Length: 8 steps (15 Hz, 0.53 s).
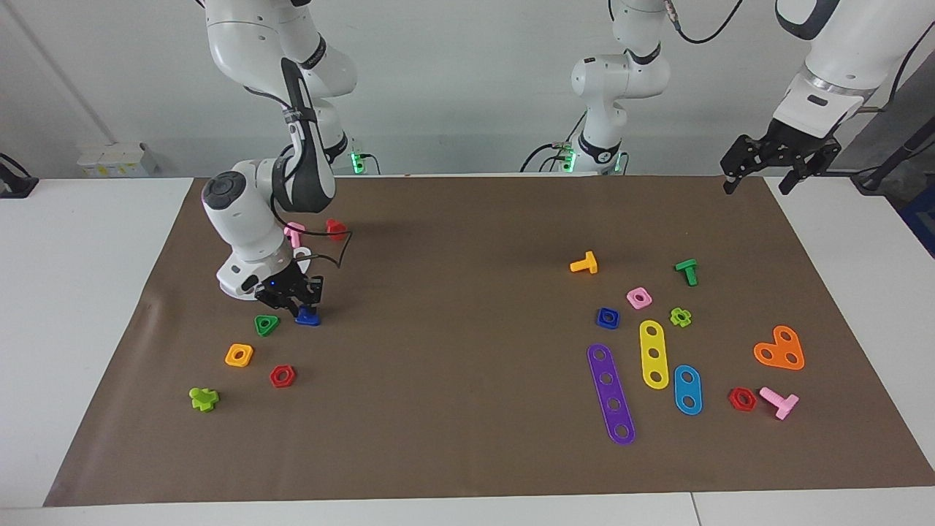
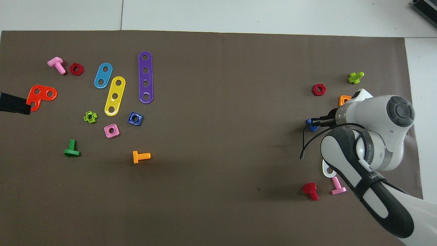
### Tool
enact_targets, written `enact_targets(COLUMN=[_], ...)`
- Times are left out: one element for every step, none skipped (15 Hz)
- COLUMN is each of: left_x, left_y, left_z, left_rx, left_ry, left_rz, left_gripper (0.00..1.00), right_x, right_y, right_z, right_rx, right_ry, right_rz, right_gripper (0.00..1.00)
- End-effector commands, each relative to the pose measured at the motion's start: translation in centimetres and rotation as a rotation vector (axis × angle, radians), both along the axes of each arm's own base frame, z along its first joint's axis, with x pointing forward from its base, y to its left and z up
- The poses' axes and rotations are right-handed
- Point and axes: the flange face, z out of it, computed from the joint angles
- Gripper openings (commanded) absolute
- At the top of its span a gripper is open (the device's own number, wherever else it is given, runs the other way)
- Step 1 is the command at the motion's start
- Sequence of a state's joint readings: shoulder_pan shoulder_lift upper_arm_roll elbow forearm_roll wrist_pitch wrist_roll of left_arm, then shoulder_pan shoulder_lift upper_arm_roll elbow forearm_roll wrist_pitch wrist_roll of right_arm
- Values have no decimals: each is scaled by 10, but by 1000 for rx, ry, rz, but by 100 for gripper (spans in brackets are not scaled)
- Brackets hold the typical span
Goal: Unscrew and place screws in storage area
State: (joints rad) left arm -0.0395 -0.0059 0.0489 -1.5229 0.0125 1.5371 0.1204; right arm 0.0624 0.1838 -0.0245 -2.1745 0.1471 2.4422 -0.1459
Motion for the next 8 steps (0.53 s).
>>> enact_targets(left_x=[-9, -9, -9, -9, -10, -9, -9, -9], left_y=[2, 2, 2, 3, 2, 3, 3, 3], left_z=[1, 1, 1, 1, 1, 1, 1, 1], left_rx=[11, 11, 11, 11, 11, 11, 11, 11], left_ry=[3, 3, 3, 3, 5, 3, 3, 3], left_rz=[7, 7, 7, 9, 7, 9, 9, 9], left_gripper=[100, 100, 100, 100, 100, 100, 100, 100], right_x=[6, 9, 15, 18, 22, 24, 26, 25], right_y=[1, 2, -1, -6, -11, -19, -25, -31], right_z=[18, 29, 45, 59, 76, 91, 109, 127], right_rx=[24, 28, 32, 33, 28, 31, 23, -3], right_ry=[-36, -27, -25, -15, -19, -33, -59, -75], right_rz=[7, 11, 7, -5, -27, -67, -101, -119], right_gripper=[100, 100, 100, 100, 100, 100, 100, 100])
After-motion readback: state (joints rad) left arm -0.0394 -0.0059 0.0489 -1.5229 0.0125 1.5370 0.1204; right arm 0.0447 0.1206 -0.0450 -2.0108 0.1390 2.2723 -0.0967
